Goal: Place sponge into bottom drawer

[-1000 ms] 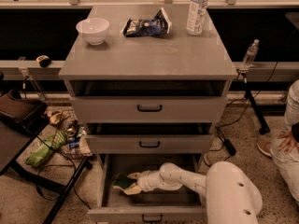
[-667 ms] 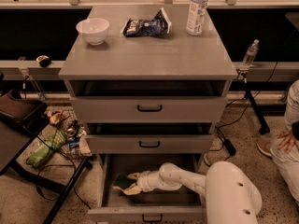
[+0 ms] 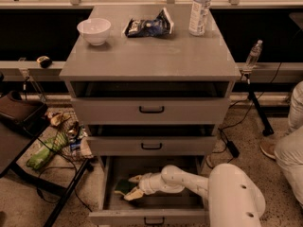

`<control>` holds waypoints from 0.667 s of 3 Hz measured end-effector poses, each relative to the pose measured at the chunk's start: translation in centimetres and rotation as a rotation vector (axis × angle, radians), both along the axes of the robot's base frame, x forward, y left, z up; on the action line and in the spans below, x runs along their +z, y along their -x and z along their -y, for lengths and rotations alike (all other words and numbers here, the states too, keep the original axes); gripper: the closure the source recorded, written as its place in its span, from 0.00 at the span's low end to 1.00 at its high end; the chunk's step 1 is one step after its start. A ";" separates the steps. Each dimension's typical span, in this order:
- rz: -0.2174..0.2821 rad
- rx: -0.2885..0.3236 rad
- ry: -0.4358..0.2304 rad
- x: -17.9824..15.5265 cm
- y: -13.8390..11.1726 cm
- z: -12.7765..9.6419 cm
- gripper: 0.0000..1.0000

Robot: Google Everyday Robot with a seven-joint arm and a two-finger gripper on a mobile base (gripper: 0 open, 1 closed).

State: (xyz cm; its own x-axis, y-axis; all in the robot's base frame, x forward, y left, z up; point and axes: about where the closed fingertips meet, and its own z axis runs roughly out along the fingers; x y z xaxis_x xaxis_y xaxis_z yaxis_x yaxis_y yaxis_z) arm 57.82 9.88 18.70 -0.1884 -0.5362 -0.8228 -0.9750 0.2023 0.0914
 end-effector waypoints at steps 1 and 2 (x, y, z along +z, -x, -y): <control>0.000 0.002 0.003 0.1 0.0 0.0 0.00; 0.000 0.005 0.006 0.3 0.0 0.0 0.00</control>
Offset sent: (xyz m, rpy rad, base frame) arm 0.0036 -0.0043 0.0083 -0.0181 -0.0051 0.0080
